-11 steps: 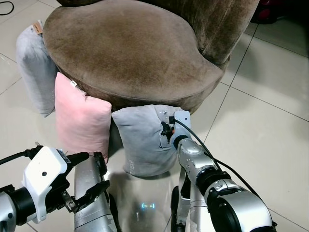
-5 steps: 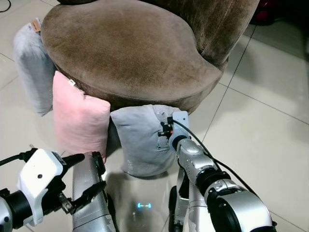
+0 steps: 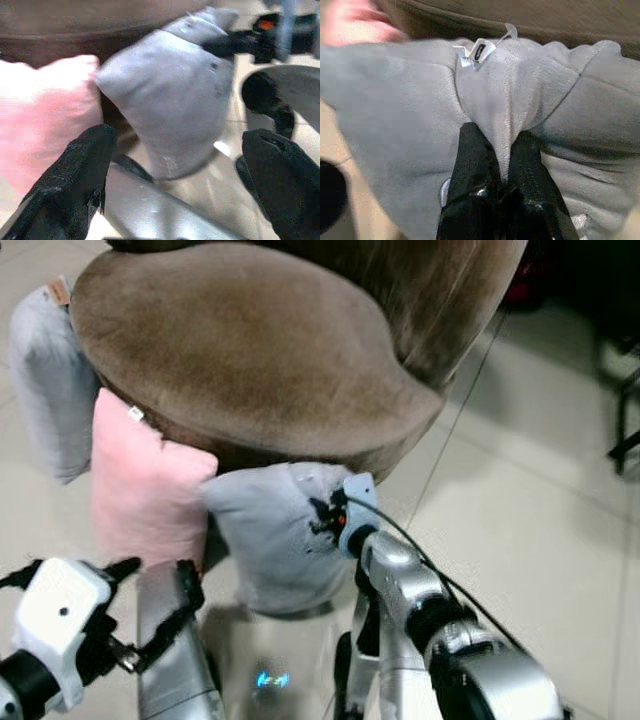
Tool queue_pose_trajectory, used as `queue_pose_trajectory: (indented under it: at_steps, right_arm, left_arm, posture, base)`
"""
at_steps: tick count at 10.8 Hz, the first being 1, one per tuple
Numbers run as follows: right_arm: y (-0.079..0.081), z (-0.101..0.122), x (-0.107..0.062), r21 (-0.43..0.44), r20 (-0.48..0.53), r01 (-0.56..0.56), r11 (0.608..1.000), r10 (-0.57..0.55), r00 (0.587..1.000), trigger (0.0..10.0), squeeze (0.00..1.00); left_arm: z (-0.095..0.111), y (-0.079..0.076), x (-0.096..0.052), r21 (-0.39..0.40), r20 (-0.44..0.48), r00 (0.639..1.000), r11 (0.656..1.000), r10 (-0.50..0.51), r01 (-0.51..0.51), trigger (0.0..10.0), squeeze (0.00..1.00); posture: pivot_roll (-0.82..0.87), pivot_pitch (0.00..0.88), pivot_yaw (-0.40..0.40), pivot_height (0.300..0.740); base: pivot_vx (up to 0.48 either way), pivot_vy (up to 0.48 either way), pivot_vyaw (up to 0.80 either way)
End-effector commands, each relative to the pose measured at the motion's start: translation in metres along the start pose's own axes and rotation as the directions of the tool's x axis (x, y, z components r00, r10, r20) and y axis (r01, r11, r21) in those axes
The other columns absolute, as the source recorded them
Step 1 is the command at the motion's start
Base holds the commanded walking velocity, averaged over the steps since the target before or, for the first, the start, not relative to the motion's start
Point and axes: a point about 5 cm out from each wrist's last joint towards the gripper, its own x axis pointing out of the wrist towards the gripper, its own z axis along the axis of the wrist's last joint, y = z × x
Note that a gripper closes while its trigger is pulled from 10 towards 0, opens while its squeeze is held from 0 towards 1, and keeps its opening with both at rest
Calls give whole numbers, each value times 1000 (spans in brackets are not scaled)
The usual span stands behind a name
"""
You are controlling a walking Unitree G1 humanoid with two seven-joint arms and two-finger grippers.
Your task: Move the pillow to the sofa from floor
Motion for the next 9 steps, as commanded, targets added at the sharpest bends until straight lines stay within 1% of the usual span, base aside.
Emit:
queue_pose_trajectory:
  at_steps: [1,2,3,4,5,6,7,8,9]
  right_arm:
    - [58,-8,9,130,58,-154,980,147,987,0,0]
    - [59,-6,8,141,74,-161,977,151,986,0,0]
    - [56,5,4,207,152,-172,963,142,978,0,0]
    - [53,14,1,228,192,-174,958,131,973,0,0]
    - [40,51,-8,243,330,-174,954,88,940,0,0]
    - [35,81,-18,262,410,-189,946,68,910,0,0]
    - [31,103,-24,256,463,-197,946,59,885,10000,0]
    - [23,134,-35,215,515,-183,959,48,856,10000,0]
    - [8,180,-55,158,600,-104,982,-12,800,10000,0]
  left_arm:
    - [-1,2,-1,18,7,999,999,49,-49,10000,0]
    - [-3,4,0,21,6,998,998,64,-64,10000,0]
    - [-6,10,3,37,5,995,994,104,-104,10000,0]
    - [-6,14,6,43,13,992,992,122,-122,10000,0]
    - [-4,25,14,45,56,981,981,184,-187,10000,0]
    - [2,29,17,42,95,973,976,211,-216,10000,0]
    - [8,30,20,57,124,967,971,222,-231,10000,0]
    - [17,34,27,67,167,952,961,255,-269,10000,0]
    - [36,40,38,54,247,920,944,304,-326,10000,0]
  posture:
    - [55,48,-131,456]
    - [52,44,-129,456]
    - [37,17,-121,456]
    - [32,6,-119,456]
    - [8,0,-111,456]
    - [-2,0,-111,456]
    - [-21,0,-107,456]
    - [-30,0,-104,456]
    - [-48,0,-91,461]
  base:
    - [0,0,0]
    - [0,0,0]
    - [0,0,0]
    - [0,0,0]
    - [0,0,0]
    - [0,0,0]
    - [0,0,0]
    - [0,0,0]
    - [0,0,0]
